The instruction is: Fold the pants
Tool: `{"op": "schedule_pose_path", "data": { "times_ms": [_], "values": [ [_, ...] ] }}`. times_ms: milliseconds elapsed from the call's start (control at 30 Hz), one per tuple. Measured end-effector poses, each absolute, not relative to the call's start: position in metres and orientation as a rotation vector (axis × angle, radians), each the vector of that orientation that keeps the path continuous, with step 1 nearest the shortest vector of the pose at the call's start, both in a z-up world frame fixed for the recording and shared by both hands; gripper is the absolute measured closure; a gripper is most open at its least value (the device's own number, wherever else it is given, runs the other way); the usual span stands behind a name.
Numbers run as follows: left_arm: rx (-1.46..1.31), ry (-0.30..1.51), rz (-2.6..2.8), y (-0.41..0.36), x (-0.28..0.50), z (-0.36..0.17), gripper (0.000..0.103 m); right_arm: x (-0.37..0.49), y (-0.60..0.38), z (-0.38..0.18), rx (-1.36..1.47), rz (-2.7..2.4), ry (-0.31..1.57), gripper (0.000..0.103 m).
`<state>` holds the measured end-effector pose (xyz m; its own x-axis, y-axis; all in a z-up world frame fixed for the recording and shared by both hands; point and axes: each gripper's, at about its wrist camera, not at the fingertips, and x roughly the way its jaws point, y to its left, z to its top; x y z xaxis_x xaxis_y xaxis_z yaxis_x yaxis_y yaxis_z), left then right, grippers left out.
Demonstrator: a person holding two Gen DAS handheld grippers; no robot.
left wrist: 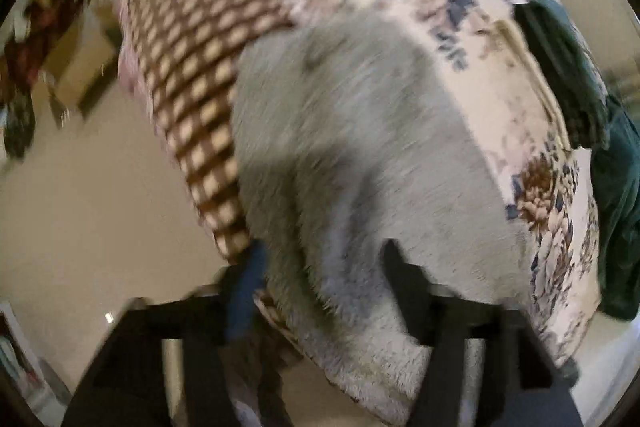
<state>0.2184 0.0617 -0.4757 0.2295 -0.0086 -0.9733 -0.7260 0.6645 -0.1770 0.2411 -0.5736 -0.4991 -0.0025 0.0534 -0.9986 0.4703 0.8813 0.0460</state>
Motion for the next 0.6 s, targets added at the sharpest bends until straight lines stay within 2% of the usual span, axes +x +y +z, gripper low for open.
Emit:
{"op": "schedule_pose_path", "data": {
  "times_ms": [33, 133, 233, 400, 500, 567, 600],
  "values": [
    [-0.668, 1.248, 0.553, 0.056, 0.225, -0.468, 0.026, 0.246, -0.574, -0.488, 0.375, -0.347, 1.522, 0.028],
    [-0.473, 1.267, 0.529, 0.029, 0.252, -0.455, 0.026, 0.285, -0.564, -0.458, 0.109, -0.343, 1.428, 0.027],
    [-0.373, 1.269, 0.464, -0.012, 0.277, -0.456, 0.026, 0.338, -0.547, -0.452, -0.001, -0.309, 1.398, 0.027],
    [-0.302, 1.313, 0.338, -0.077, 0.305, -0.482, 0.026, 0.429, -0.533, -0.493, -0.053, -0.299, 1.478, 0.027],
    [-0.302, 1.403, 0.224, -0.118, 0.321, -0.5, 0.026, 0.441, -0.53, -0.532, -0.135, -0.327, 1.577, 0.028],
    [-0.289, 1.431, 0.147, -0.144, 0.327, -0.503, 0.026, 0.437, -0.538, -0.538, -0.193, -0.363, 1.572, 0.037],
    [-0.263, 1.429, 0.112, -0.157, 0.329, -0.501, 0.026, 0.431, -0.545, -0.534, -0.21, -0.396, 1.544, 0.068]
  ]
}}
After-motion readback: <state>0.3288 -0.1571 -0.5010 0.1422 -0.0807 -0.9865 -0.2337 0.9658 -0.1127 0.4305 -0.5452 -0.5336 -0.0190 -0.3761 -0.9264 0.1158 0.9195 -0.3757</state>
